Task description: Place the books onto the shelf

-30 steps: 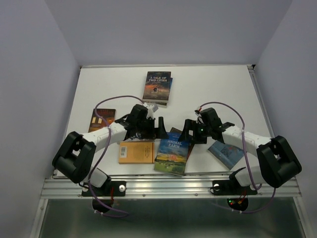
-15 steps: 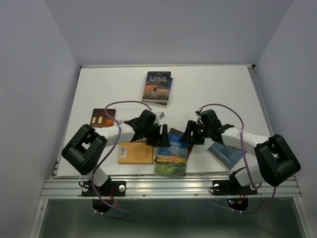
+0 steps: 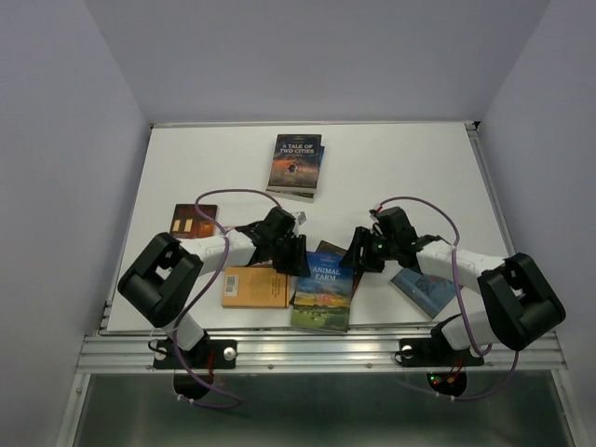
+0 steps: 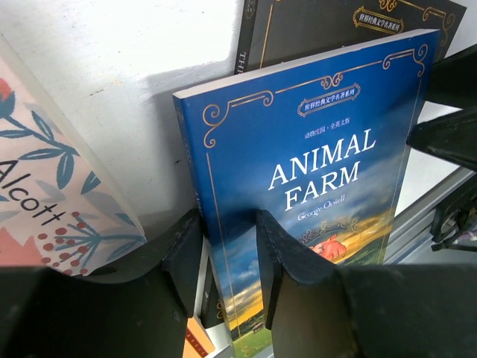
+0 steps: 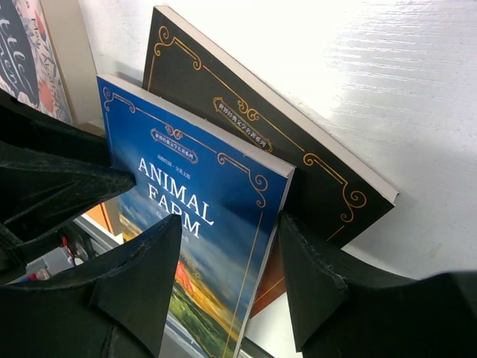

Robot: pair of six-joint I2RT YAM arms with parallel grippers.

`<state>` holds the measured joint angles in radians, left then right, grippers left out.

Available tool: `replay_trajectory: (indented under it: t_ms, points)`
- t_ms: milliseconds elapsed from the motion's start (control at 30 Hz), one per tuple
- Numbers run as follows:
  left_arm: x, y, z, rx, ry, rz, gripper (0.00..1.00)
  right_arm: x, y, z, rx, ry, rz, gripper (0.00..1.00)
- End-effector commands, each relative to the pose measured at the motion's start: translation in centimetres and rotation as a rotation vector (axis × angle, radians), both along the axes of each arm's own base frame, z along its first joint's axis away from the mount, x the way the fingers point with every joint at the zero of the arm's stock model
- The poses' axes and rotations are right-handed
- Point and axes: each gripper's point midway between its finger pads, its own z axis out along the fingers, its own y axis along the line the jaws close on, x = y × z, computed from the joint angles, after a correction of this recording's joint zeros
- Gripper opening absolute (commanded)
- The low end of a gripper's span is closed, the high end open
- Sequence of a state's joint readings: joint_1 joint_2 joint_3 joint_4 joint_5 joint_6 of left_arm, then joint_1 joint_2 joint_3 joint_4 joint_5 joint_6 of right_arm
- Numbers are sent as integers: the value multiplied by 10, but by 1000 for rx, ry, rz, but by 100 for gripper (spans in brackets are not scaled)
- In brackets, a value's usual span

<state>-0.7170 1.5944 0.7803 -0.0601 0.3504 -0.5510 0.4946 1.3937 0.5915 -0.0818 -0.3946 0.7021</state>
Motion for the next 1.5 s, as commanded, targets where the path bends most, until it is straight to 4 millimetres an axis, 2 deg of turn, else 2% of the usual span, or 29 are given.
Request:
replay_trajectory:
  t_ms: [0,133,300,533,633,733,833,1000,1067,1167,1233,1267,1333,1367,1467]
  points:
    - [-4,-23,21,-120,-26,-56,41,-40,-4,-30,-41,150,45,58]
    - [-5,-36,39,-218,-34,-73,41,-46,-1,-29,-17,169,63,50]
    - [-15,-54,66,-389,-51,-148,42,-50,-1,-33,-10,187,65,47]
    - [-14,-58,99,-477,-132,-175,43,-53,-2,-36,-8,199,65,45]
    - [-12,-59,104,-487,-150,-176,43,-54,-2,-35,-7,199,63,44]
    - [-12,-62,102,-490,-136,-194,43,-56,-3,-36,-8,198,66,39]
    - [-12,-64,102,-504,-131,-210,43,-55,-2,-36,-5,198,67,38]
    - [-14,-69,116,-558,-169,-247,45,-54,-1,-34,2,189,73,38]
    - [-15,-70,116,-565,-164,-256,47,-53,2,-31,16,175,86,38]
    - [-16,-73,107,-563,-128,-263,47,-52,3,-29,26,169,93,38]
    - [-18,-75,94,-549,-76,-264,43,-53,2,-30,22,171,91,38]
    - [-18,-74,91,-544,-65,-258,31,-53,2,-30,21,171,89,38]
    - [-16,-74,87,-524,-58,-242,15,-54,1,-30,19,174,82,38]
    - [-11,-70,81,-479,-55,-207,0,-54,-1,-32,10,174,74,38]
    - [4,-64,85,-401,-114,-156,0,-53,-4,-31,-6,171,56,40]
